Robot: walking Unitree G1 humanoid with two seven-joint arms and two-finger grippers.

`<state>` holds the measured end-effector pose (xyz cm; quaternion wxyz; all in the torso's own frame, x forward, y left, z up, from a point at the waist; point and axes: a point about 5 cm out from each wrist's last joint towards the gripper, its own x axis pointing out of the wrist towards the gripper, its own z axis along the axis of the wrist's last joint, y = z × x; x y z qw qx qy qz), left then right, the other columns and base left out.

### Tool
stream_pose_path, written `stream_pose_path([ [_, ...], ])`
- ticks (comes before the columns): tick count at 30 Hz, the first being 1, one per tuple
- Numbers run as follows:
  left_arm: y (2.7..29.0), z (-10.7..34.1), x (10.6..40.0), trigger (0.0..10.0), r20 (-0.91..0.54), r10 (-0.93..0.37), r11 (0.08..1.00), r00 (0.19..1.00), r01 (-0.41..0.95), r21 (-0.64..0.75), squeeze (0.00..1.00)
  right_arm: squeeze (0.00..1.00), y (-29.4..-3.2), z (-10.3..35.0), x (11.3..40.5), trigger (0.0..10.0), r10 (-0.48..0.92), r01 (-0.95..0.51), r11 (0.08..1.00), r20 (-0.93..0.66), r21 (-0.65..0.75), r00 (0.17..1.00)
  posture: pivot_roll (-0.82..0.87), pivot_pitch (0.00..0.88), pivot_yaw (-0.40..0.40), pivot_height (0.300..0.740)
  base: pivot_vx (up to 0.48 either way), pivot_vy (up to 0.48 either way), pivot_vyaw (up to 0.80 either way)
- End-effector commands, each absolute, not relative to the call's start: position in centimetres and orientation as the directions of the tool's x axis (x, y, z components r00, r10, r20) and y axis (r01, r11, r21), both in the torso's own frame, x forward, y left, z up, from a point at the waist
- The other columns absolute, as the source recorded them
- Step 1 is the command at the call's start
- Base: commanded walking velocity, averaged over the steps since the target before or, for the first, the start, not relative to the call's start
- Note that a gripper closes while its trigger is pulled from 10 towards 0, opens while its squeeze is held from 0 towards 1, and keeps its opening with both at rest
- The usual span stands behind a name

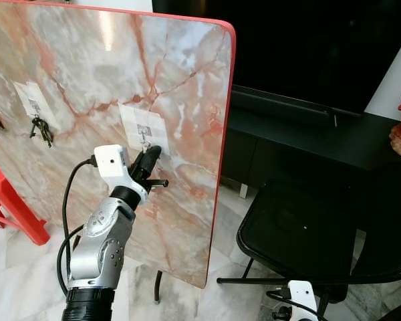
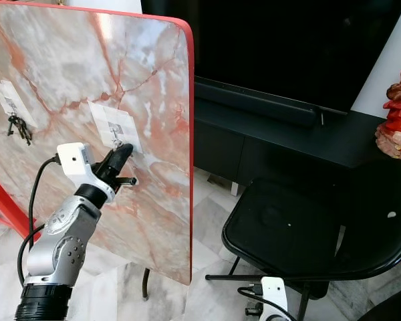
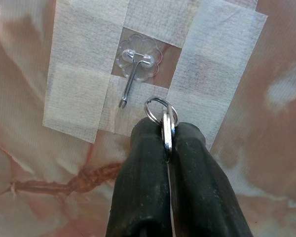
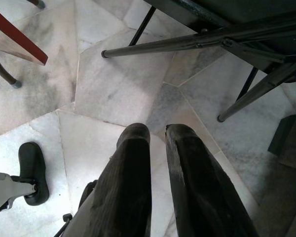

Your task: Hang keys on a hook

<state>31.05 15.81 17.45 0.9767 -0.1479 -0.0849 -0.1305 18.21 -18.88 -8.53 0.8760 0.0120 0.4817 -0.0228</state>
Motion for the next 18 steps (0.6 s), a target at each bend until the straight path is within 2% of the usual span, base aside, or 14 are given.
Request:
stream_pose_path([
  [1,15.70,18.05,31.01,10.0,0.220,-0.241,0.920,0.945,0.295,-0.257,0.00,0.00,-19.01,-8.43,18.38,10.0,-0.029,0.043,0.999,-0.845,-0.007,0.534,0.01,0.000,-0.043,0.740,0.000,0.000,0.00],
  [18,16.32,17.56,30.94,10.0,0.203,-0.217,0.927,0.955,0.267,-0.263,0.00,0.00,-19.08,-8.43,18.37,10.0,-0.027,0.039,0.999,-0.846,-0.007,0.532,0.01,0.000,-0.047,0.740,0.000,0.000,0.00],
])
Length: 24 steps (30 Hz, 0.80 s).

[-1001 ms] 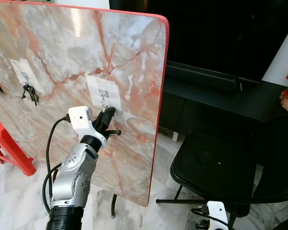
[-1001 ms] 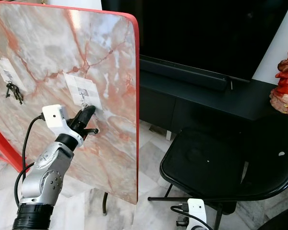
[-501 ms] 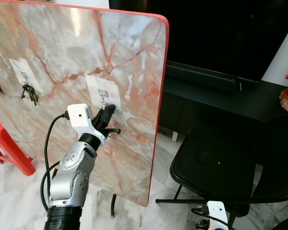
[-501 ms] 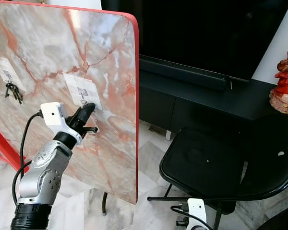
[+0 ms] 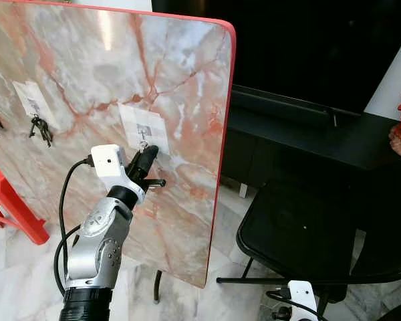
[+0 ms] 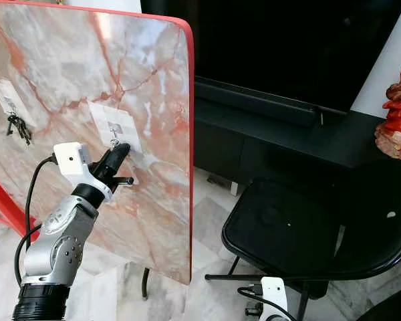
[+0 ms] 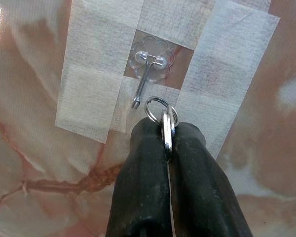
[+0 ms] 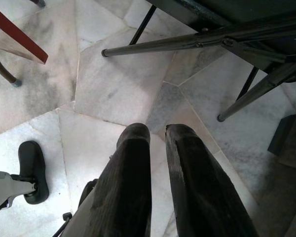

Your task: Hang keys on a hook

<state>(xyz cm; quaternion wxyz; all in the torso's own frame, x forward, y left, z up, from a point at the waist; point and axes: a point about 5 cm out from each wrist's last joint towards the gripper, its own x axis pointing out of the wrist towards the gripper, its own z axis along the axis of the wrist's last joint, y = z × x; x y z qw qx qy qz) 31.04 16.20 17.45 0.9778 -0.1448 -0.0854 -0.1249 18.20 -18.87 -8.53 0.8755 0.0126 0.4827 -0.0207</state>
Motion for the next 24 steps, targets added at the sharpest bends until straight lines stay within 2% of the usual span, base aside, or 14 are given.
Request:
stream_pose_path([
  [1,16.30,17.54,30.94,10.0,0.203,-0.217,0.927,0.955,0.267,-0.264,0.00,0.00,-19.09,-8.43,18.37,10.0,-0.027,0.039,0.999,-0.847,-0.008,0.532,0.01,0.000,-0.047,0.740,0.000,0.000,0.00],
  [24,16.97,17.69,31.22,10.0,0.208,-0.191,0.930,0.959,0.245,-0.275,0.00,0.00,-19.14,-8.44,18.35,10.0,-0.027,0.033,0.999,-0.849,-0.012,0.528,0.01,0.000,-0.050,0.740,0.000,0.000,0.00],
])
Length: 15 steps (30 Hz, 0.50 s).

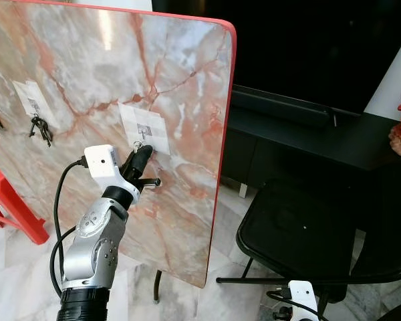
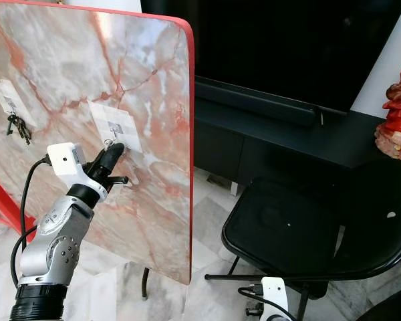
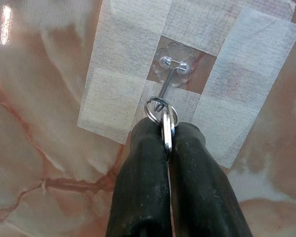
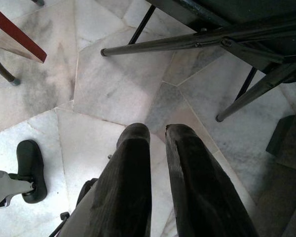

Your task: Hang keys on a hook

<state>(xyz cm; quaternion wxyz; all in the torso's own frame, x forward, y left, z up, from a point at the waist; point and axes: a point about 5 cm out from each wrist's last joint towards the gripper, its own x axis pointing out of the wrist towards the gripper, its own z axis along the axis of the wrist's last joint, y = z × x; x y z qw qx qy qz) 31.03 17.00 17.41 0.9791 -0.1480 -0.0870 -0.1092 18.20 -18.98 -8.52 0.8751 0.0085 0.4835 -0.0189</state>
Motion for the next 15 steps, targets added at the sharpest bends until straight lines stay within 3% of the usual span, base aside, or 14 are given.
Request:
stream_pose_path([
  [1,17.0,17.7,31.3,10.0,0.207,-0.191,0.928,0.960,0.245,-0.281,0.00,0.00,-19.1,-8.4,18.3,10.0,-0.027,0.032,0.999,-0.849,-0.013,0.527,0.01,0.000,-0.050,0.740,0.000,0.000,0.00],
  [15,16.6,18.1,32.4,10.0,0.194,-0.208,0.923,0.959,0.258,-0.284,0.00,0.00,-19.2,-8.4,18.4,10.0,-0.029,0.027,0.999,-0.852,-0.018,0.523,0.01,0.000,-0.053,0.740,0.000,0.000,0.00],
])
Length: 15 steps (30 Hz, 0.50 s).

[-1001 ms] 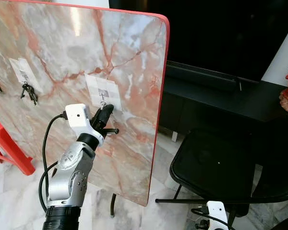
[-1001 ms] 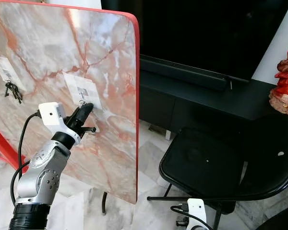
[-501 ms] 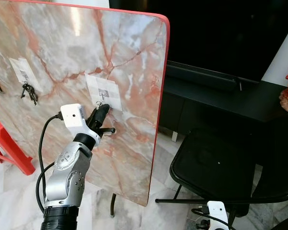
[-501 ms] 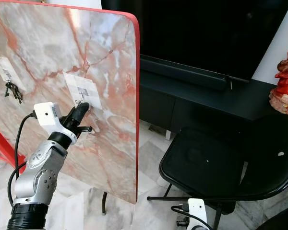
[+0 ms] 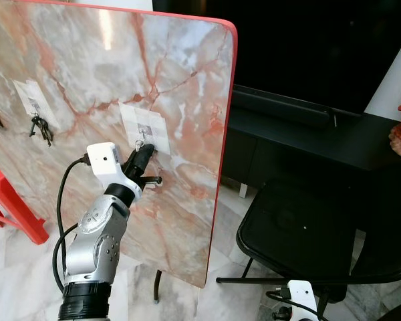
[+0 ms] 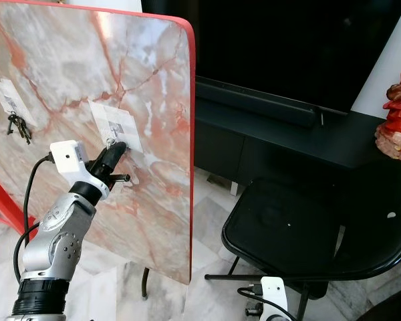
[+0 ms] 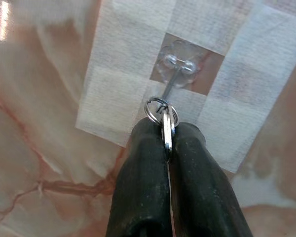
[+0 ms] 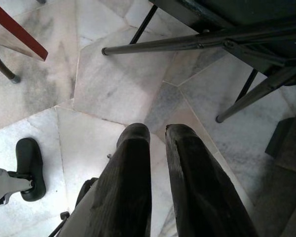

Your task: Hang keys on a hook

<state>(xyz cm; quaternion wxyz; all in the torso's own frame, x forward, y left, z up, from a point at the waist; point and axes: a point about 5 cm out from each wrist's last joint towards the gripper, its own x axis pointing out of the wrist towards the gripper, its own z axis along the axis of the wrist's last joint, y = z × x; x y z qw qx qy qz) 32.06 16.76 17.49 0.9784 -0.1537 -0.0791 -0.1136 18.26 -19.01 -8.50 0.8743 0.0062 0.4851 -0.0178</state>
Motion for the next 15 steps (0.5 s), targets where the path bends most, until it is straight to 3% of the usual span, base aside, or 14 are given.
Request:
stream_pose_path([
  [1,16.6,18.3,32.6,10.0,0.200,-0.208,0.923,0.958,0.260,-0.285,0.00,0.00,-19.2,-8.4,18.4,10.0,-0.029,0.027,0.999,-0.852,-0.018,0.523,0.01,0.000,-0.053,0.740,0.000,0.000,0.00],
  [15,16.1,16.9,32.4,10.0,0.137,-0.246,0.914,0.960,0.276,-0.296,0.00,0.00,-19.1,-8.4,18.4,10.0,-0.029,0.027,0.999,-0.853,-0.017,0.521,0.01,0.000,-0.051,0.740,0.000,0.000,0.00],
])
